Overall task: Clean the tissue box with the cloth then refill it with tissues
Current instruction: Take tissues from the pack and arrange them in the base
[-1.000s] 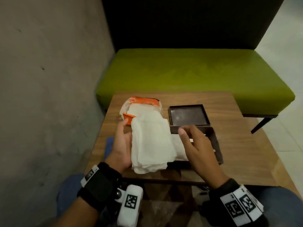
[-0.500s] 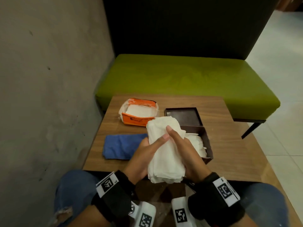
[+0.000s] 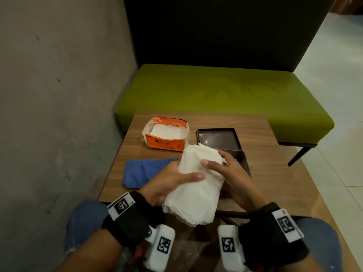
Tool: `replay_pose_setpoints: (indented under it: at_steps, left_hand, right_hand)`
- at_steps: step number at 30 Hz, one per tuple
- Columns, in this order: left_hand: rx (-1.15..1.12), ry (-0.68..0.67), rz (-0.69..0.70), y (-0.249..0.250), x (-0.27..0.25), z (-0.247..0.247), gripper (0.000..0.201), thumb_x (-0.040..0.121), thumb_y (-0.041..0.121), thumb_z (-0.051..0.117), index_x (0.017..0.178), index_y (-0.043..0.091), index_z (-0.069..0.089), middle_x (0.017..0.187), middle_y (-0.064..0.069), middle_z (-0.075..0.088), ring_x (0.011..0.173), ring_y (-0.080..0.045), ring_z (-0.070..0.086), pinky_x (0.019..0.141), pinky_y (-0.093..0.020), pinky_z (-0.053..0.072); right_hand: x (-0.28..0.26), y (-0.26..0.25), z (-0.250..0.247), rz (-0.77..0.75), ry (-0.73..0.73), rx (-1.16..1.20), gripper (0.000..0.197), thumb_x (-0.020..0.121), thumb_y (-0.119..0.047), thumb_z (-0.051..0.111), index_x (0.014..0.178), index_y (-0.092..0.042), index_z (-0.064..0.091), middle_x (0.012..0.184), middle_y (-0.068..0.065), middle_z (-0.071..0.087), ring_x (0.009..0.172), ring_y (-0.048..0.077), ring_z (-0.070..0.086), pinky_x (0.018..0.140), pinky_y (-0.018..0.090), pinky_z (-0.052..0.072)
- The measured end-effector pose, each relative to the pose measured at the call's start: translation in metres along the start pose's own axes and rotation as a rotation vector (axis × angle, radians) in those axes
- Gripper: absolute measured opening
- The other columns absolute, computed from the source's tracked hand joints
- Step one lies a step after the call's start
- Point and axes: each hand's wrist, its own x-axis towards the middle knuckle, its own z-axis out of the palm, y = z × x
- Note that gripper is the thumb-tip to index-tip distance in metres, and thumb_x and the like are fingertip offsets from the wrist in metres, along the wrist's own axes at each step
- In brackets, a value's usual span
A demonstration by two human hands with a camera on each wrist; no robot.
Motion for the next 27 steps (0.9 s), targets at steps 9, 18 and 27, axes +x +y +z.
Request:
replay_pose_setpoints:
  at_steps: [9, 18, 27]
  left_hand:
    - [0.0, 0.063, 0.014, 0.0, -0.001, -0.017, 0.05, 0.078, 0.03, 0.067, 0.125, 0.016, 0.056, 0.114, -0.006, 0.069, 0.106, -0.022, 0.066, 0.091, -0.038, 0.053]
    - [-0.4, 0.268, 0.106, -0.023, -0.013, -0.007, 0.044, 0.085, 0.024, 0.061, 0.127, 0.013, 0.054, 0.117, -0.008, 0.068, 0.108, -0.023, 0.065, 0.085, -0.034, 0.056]
    - [-0.183, 0.39, 0.156, -0.019, -0.005, -0.01, 0.049, 0.077, 0.04, 0.067, 0.122, 0.026, 0.052, 0.115, -0.001, 0.067, 0.101, -0.018, 0.067, 0.08, -0.034, 0.055]
  right_hand:
    - [0.012, 0.006, -0.013, -0.12, 0.137, 0.016, 0.034, 0.073, -0.013, 0.079, 0.105, -0.013, 0.067, 0.103, 0.009, 0.074, 0.093, 0.025, 0.072, 0.074, 0.038, 0.06]
    - [0.001, 0.007, -0.013, -0.004, 0.095, 0.027, 0.043, 0.083, -0.033, 0.07, 0.122, -0.023, 0.056, 0.114, 0.0, 0.067, 0.103, 0.022, 0.065, 0.08, 0.043, 0.058]
    - [-0.004, 0.012, -0.008, 0.021, 0.013, 0.082, 0.05, 0.078, -0.029, 0.072, 0.126, -0.025, 0.057, 0.117, -0.004, 0.07, 0.107, 0.019, 0.067, 0.091, 0.046, 0.055]
